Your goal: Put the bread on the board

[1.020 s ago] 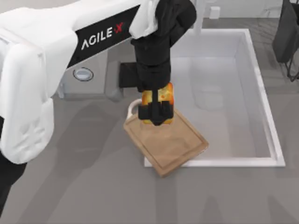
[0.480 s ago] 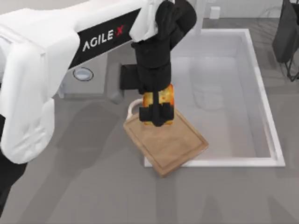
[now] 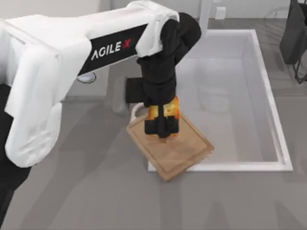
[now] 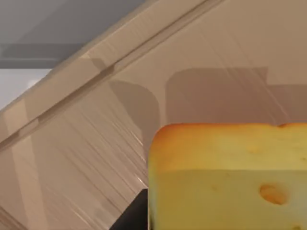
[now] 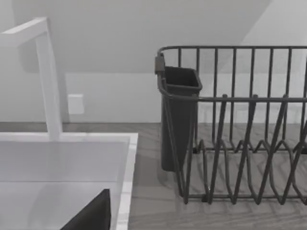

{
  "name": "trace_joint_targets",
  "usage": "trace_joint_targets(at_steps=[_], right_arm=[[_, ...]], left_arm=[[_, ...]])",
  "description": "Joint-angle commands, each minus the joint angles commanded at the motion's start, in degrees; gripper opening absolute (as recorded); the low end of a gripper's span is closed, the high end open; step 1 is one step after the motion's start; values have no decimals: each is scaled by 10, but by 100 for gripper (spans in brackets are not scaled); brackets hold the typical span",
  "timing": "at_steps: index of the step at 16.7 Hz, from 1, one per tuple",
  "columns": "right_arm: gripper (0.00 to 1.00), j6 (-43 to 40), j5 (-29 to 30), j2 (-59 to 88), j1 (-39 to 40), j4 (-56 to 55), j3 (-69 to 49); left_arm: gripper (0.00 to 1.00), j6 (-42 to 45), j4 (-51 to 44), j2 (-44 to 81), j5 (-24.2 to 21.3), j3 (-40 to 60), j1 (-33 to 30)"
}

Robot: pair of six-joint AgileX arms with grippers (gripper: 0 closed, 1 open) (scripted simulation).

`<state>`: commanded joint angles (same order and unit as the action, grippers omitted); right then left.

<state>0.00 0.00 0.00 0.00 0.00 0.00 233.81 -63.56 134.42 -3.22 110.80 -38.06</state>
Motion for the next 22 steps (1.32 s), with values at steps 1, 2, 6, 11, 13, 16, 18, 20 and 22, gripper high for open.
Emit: trace_joint_targets(at_steps=[1,2,6,11,13,16,18,20,22], right_arm=[[100,0,0,0,0,0,0],[100,0,0,0,0,0,0],[100,0,0,0,0,0,0],[100,0,0,0,0,0,0],[100,0,0,0,0,0,0],[100,0,0,0,0,0,0],[100,0,0,0,0,0,0],[100,0,0,0,0,0,0],[100,0,0,0,0,0,0]], left_arm=[[0,0,3,3,0,-4,0],[0,0,4,5,0,-5,0],[8,0,4,5,0,-5,0],[45,0,4,5,0,-5,0],[60,0,4,5,0,-5,0],[83,0,4,5,0,-5,0],[98,0,4,5,0,-5,0],[100,0,4,5,0,-5,0],[100,0,4,5,0,-5,0]])
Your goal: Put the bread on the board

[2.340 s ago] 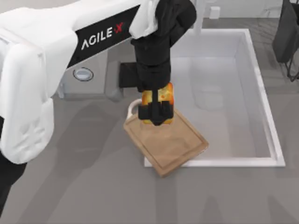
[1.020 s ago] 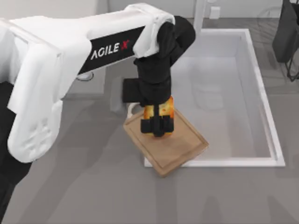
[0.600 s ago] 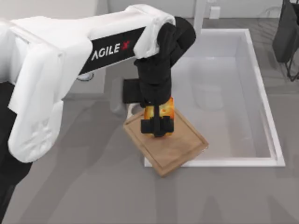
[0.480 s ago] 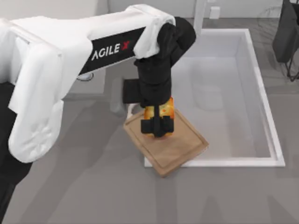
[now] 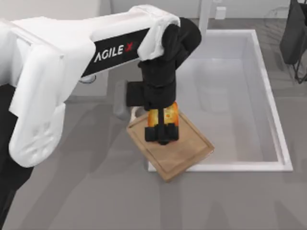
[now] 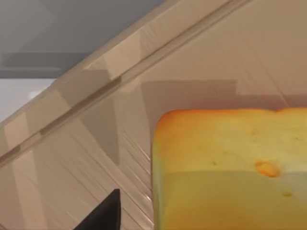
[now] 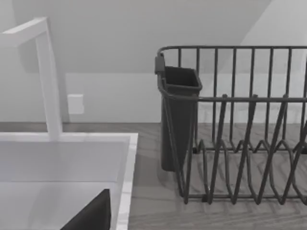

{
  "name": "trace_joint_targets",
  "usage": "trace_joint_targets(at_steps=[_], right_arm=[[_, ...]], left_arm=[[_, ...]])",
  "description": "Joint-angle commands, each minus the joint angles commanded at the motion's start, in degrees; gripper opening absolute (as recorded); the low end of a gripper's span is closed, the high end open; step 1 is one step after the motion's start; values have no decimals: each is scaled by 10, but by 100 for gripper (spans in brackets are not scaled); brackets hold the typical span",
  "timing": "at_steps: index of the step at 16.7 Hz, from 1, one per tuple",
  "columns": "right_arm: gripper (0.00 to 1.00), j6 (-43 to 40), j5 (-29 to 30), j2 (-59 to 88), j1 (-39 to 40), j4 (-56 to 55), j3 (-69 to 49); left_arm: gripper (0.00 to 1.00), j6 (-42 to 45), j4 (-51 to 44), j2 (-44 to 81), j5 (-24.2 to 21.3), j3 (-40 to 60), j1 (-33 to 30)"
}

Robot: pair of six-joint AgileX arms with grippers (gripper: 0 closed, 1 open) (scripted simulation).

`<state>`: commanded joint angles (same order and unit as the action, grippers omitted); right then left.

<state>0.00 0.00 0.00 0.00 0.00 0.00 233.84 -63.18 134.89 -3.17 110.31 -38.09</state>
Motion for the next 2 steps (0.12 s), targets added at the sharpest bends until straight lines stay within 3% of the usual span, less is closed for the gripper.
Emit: trace_joint_targets(at_steps=[2], right_arm=[[100,0,0,0,0,0,0]], left_arm=[[100,0,0,0,0,0,0]])
